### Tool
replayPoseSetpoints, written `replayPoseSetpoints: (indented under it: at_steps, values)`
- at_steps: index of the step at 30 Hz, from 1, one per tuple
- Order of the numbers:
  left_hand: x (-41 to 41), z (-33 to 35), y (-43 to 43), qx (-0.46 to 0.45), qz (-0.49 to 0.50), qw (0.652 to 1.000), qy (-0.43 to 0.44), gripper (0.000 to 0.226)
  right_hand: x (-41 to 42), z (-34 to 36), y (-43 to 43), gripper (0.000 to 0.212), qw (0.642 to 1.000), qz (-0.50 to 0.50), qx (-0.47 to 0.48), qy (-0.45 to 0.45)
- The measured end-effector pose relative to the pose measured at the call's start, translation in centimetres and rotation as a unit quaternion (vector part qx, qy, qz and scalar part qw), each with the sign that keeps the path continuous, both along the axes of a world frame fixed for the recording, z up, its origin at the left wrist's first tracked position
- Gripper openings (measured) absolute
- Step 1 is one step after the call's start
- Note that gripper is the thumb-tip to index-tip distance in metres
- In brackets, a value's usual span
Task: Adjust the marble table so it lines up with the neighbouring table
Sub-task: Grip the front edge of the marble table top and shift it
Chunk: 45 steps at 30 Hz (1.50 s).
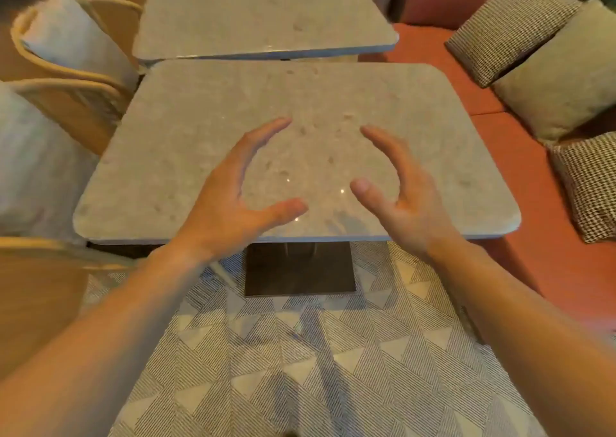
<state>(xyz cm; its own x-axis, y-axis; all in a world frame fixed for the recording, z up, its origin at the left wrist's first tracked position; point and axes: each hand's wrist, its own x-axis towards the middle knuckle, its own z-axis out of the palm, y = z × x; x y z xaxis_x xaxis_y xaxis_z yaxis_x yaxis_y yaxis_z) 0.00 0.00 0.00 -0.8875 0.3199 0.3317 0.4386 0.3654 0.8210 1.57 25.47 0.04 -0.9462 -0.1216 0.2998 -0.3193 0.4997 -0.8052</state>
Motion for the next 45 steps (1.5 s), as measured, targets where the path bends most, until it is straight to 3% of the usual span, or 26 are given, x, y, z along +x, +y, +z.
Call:
replayPoseSetpoints:
  at_steps: [3,6,9,13,22,38,45]
  values:
    - [-3.6,-5.3,-0.2,-0.091,0.018,0.994,-0.054,0.095,-4.0,-6.5,0.9,0.104,0.987,-0.006,0.127,-0.100]
    - [-6.4,-9.8,-0.6,-0.274,0.016,0.955,-0.108,0.122,-6.6,-11.9,2.2,0.137,0.910,0.052,0.374,-0.172]
    - [-8.2,-13.9,-1.4,-0.404,-0.008,0.909,-0.102,0.139,-7.4,-15.7,3.4,0.139,0.867,0.068,0.478,-0.125]
    - [-8.5,-16.6,-1.8,-0.485,-0.007,0.874,-0.025,0.129,-7.4,-16.7,3.3,0.131,0.860,0.054,0.500,-0.083]
    - [-8.2,-18.0,-1.6,-0.491,0.059,0.869,0.038,0.107,-7.1,-17.0,3.0,0.140,0.854,-0.001,0.517,-0.066]
    - [-9.7,-18.0,0.4,-0.477,0.058,0.877,0.022,0.103,-10.0,-17.8,5.6,0.138,0.838,0.013,0.545,-0.040]
    - [-10.9,-17.8,2.5,-0.491,0.079,0.867,0.004,0.117,-12.2,-17.1,7.4,0.140,0.825,0.026,0.562,-0.043]
